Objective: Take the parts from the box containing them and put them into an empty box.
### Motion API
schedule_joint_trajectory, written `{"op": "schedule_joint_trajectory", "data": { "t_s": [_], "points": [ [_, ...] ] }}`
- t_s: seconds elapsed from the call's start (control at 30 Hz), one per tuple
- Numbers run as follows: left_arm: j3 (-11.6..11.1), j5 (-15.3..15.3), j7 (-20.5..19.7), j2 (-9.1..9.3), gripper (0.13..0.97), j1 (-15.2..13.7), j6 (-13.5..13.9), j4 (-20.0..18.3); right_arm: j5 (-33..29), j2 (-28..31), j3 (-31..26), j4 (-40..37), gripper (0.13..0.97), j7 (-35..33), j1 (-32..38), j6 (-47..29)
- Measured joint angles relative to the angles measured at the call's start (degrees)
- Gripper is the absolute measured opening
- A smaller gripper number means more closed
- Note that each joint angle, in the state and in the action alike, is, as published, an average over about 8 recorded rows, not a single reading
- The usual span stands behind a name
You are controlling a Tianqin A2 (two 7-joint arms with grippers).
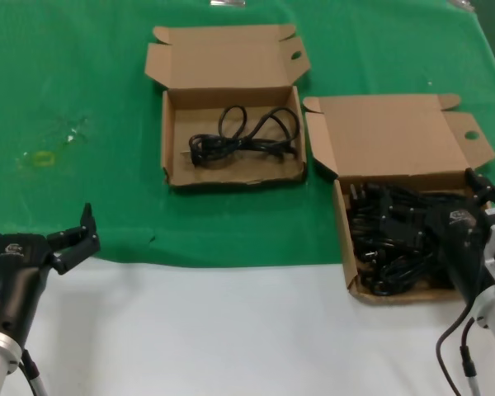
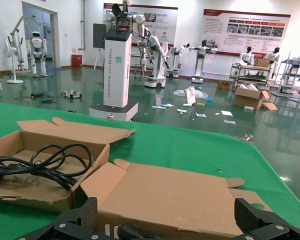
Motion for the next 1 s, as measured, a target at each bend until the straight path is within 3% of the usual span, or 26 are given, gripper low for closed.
{"op": "schedule_joint_trajectory", "data": {
  "t_s": [1.0],
  "points": [
    [0.0,0.0,0.0,0.00,0.966,0.0,0.0,0.0,0.0,0.0,0.0,0.0,0.966,0.0,0.0,0.0]
  ]
}}
